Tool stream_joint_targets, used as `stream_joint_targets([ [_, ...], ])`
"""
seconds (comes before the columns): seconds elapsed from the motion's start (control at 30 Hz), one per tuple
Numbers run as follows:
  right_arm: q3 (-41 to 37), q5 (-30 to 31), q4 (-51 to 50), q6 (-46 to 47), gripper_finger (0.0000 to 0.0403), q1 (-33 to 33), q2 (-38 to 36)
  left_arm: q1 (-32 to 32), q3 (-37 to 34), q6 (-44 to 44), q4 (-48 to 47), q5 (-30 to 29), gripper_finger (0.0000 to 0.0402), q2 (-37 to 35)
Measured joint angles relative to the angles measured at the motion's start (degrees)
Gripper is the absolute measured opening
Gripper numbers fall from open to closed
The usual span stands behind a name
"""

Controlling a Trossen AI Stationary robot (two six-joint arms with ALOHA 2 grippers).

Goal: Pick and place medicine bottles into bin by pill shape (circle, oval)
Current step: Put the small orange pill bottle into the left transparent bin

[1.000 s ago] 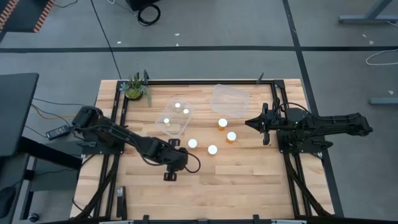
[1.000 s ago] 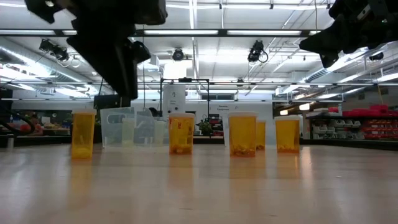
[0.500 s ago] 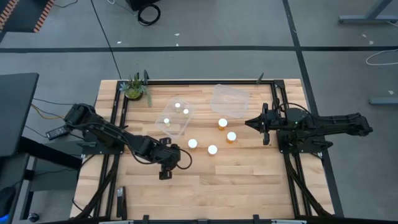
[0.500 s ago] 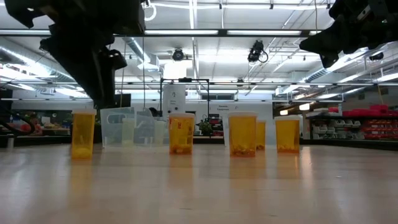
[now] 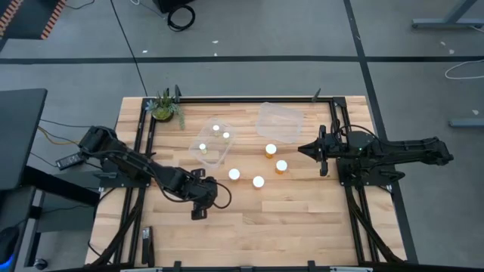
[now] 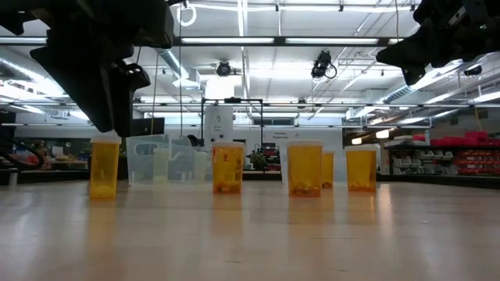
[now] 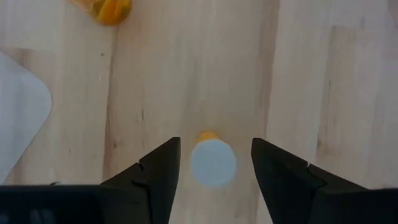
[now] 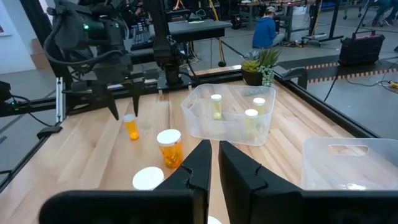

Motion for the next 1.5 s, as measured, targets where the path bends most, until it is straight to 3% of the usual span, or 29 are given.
stream_joint_targets([
  [1.03,0.0,0.02,-0.08,-0.02,0.0037,0.0,0.0,-0.34,0.04,-0.23,-1.79,0.0,0.0218,3.28],
  [1.5,0.0,0.02,-0.07,-0.02,0.0037,0.02,0.02,-0.23,0.04,1.28,-1.79,0.24,0.0143,3.21],
])
